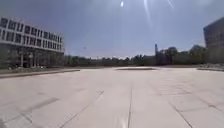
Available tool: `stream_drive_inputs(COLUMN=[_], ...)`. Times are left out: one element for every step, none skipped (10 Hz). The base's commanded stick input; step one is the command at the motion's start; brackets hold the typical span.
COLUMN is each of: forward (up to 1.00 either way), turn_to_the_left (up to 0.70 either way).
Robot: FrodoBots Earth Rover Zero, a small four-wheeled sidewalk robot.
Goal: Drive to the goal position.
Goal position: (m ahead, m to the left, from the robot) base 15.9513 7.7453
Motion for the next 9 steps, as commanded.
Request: stream_drive_inputs(forward=[0.85, 0.85, 0.85, 0.85, 0.85, 0.85, 0.85, 0.85, 0.85], turn_to_the_left=[0.0, 0.0, 0.0, -0.07, -0.25, -0.19, -0.03, -0.02, -0.02])
